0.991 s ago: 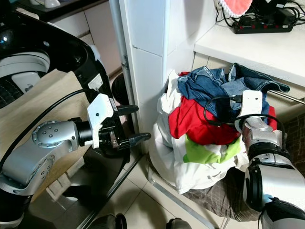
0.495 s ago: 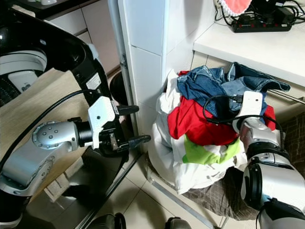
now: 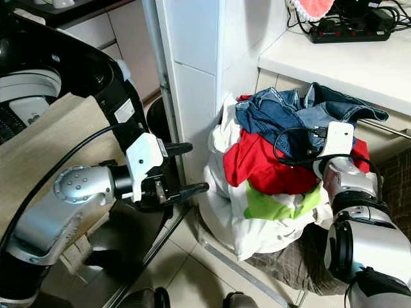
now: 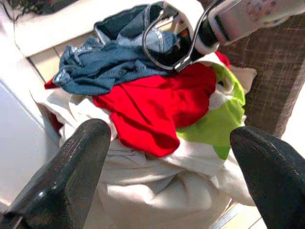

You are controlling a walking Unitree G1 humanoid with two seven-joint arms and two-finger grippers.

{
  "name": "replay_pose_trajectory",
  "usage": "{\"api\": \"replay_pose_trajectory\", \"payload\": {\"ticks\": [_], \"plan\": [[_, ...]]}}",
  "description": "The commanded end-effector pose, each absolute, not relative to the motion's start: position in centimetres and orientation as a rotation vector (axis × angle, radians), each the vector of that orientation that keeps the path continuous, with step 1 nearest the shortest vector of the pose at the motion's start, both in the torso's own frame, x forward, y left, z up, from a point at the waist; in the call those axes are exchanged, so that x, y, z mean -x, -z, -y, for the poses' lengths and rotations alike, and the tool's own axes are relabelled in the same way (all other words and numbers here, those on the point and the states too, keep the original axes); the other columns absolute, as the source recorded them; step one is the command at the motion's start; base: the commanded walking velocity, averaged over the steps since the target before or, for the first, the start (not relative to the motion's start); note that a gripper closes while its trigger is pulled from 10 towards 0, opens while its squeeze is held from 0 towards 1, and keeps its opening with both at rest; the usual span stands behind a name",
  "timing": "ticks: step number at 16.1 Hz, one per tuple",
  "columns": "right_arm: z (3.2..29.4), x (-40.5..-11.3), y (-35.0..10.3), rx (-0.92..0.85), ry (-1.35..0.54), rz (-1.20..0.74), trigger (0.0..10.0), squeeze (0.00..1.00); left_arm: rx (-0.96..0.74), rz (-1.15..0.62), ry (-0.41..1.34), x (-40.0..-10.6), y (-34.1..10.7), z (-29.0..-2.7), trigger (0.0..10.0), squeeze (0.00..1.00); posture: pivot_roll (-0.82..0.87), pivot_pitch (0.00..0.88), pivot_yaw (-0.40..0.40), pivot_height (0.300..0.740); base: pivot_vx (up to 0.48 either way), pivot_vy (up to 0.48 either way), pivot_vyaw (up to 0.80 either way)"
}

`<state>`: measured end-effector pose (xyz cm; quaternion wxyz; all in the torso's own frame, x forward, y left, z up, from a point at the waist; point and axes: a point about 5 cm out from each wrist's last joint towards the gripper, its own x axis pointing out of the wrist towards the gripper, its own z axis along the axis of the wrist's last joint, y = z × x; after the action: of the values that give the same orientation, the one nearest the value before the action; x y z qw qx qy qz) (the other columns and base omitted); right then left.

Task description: Clothes washing

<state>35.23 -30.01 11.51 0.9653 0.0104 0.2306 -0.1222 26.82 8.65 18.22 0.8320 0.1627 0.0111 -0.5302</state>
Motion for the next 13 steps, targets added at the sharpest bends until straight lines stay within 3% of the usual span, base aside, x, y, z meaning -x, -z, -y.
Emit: {"api": "replay_pose_trajectory", "payload": {"ticks": [1, 13], "plan": [[29.6, -35.2, -11.1, -0.014, 0.242, -0.472, 0.0, 0.0, -0.367, -0.024, 1.105, -27.0, -18.1, -8.8, 10.0, 0.0, -0.04, 0.054, 0.078, 0.74, 0.0, 0.0, 0.0], [30.4, -35.9, -18.8, -0.043, 0.239, -0.097, 0.0, 0.0, -0.331, 0.088, 0.915, -29.8, -19.8, -9.2, 10.0, 0.0, -0.07, 0.021, 0.09, 0.74, 0.0, 0.0, 0.0]]}}
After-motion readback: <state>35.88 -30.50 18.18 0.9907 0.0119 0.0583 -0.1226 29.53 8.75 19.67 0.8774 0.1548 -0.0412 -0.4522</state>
